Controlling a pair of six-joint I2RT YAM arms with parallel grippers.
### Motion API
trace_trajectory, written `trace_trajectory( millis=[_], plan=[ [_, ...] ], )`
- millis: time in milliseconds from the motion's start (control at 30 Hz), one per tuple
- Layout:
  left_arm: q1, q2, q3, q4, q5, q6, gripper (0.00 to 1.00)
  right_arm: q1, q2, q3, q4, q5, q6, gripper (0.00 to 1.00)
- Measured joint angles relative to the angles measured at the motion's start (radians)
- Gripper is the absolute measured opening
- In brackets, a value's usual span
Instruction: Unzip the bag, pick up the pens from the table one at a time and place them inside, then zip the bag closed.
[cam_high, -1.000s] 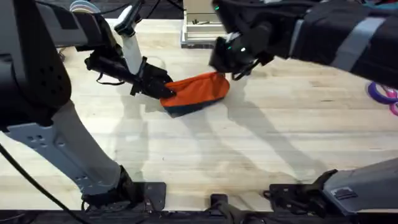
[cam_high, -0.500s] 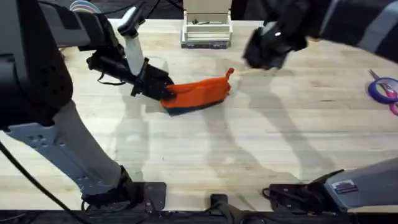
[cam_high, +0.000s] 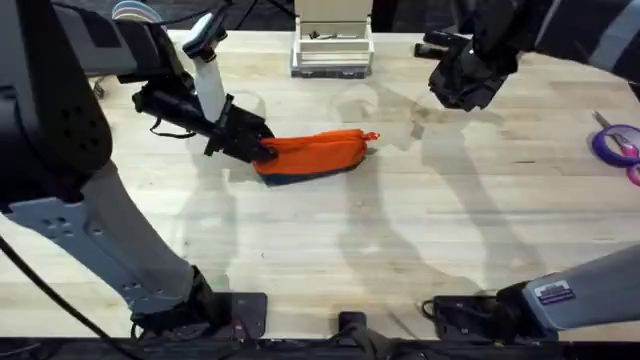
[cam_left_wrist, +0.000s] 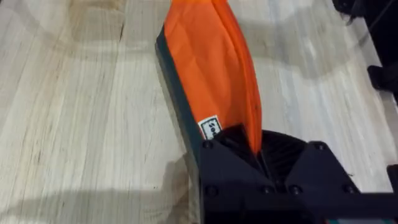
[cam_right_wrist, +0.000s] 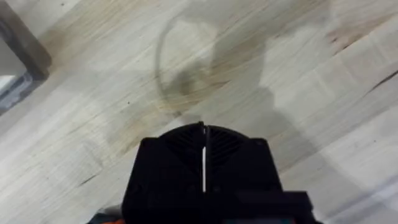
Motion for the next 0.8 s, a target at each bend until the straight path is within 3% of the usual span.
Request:
trace_trajectory(
  millis=[467,700,800],
  plan=[
    [0.000,0.000,0.000,0.000,0.000,0.000,0.042,0.000,-0.254,0.000,0.022,0.001,-0.280,0.047],
    [0.000,0.000,0.000,0.000,0.000,0.000,0.042,0.000,-0.391,0.000,-0.002,0.001,-0.392,0.967],
    [0.000,0.000,0.000,0.000,0.000,0.000,0.042,0.000,-0.445,0.000,-0.014,0.001,-0.422,0.996]
  ],
)
